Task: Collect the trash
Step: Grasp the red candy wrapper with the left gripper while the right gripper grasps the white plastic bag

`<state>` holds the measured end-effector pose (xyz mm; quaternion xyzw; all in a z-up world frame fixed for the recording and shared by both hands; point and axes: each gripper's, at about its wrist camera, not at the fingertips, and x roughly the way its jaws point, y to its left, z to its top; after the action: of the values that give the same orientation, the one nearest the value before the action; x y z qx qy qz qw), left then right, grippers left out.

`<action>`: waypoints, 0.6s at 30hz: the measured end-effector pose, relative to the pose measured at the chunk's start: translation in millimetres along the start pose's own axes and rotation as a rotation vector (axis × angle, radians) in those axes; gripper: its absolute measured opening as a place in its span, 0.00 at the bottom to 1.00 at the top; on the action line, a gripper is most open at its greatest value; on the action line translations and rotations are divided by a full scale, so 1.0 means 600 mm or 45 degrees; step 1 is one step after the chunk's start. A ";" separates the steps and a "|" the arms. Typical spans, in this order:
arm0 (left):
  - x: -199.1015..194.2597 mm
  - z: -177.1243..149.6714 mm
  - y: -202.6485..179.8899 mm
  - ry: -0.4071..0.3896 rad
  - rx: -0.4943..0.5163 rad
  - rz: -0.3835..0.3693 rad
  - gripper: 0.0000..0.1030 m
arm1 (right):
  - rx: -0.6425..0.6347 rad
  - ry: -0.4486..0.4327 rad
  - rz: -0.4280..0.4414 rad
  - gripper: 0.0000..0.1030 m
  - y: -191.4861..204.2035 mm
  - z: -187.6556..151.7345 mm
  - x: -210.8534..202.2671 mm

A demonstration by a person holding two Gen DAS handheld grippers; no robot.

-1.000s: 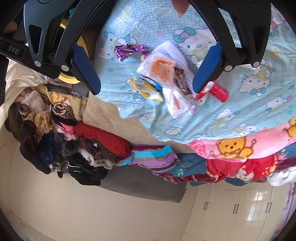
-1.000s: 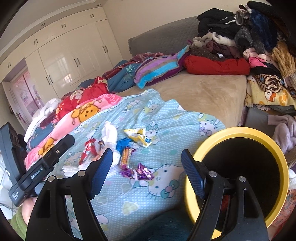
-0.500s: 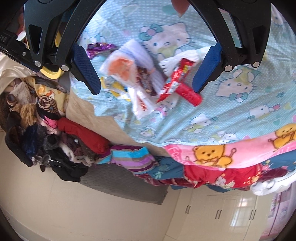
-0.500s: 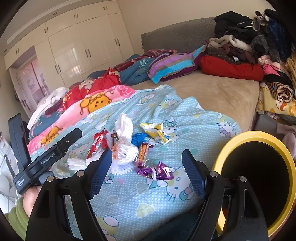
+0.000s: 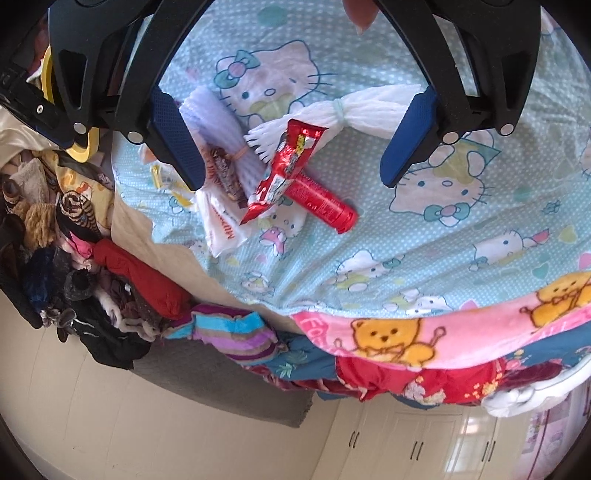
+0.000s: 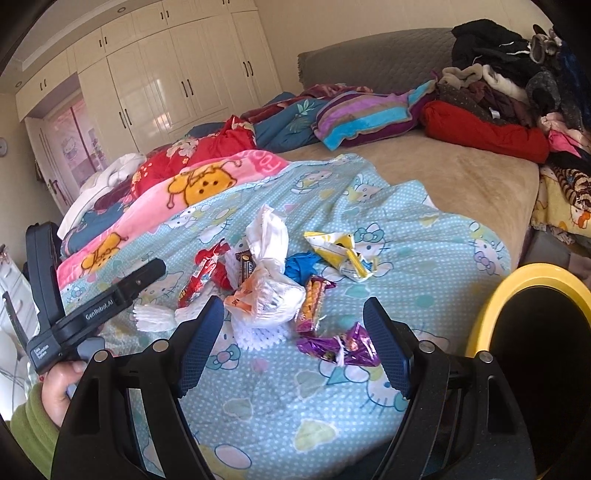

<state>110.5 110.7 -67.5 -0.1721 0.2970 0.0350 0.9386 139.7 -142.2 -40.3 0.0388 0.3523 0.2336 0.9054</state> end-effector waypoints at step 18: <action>0.060 0.000 0.004 0.156 -0.016 -0.111 0.49 | 0.100 0.114 0.018 0.72 0.007 0.005 0.109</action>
<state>139.8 111.8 -88.6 -0.1923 0.3460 -0.0146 0.9182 182.1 -108.6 -77.6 0.0662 0.4010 0.2276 0.8849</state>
